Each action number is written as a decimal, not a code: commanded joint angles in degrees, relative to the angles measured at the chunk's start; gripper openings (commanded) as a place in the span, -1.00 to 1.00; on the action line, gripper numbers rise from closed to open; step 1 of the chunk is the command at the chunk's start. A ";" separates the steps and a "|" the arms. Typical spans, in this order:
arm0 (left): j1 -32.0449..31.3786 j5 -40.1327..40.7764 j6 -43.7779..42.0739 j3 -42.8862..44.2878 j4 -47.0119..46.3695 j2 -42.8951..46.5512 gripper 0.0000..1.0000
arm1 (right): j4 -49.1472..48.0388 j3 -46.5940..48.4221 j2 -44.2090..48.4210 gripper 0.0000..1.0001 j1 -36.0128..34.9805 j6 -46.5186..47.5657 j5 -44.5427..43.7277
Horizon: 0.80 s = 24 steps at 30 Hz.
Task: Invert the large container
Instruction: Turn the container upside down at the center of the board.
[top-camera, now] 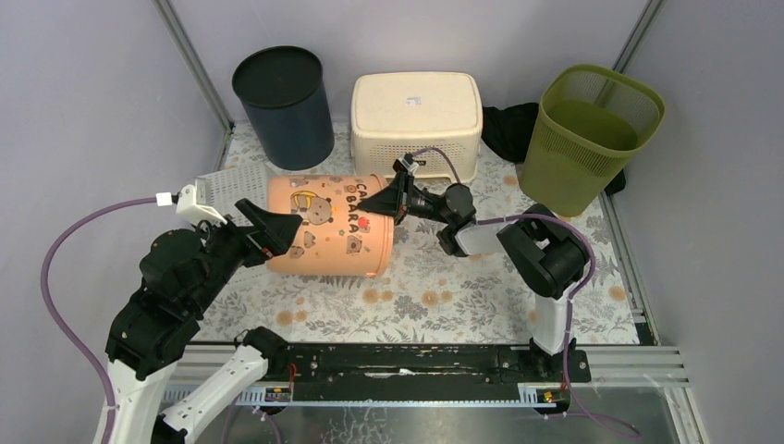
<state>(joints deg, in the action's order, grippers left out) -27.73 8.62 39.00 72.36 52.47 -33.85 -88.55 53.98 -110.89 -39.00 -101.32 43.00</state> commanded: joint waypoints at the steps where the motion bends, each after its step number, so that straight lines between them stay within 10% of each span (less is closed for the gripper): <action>1: -0.27 0.43 -0.86 1.37 0.37 -0.22 1.00 | -9.22 4.99 -0.46 -1.00 -1.05 -1.19 -3.93; 24: -0.22 0.42 -0.42 0.99 0.29 0.07 1.00 | -9.32 18.70 -13.19 -1.00 -6.38 -2.52 -10.45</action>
<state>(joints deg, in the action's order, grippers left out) -27.73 8.60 39.03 72.64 52.73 -33.87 -89.08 68.84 -122.83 -43.97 -103.46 35.22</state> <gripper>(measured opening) 1.001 0.167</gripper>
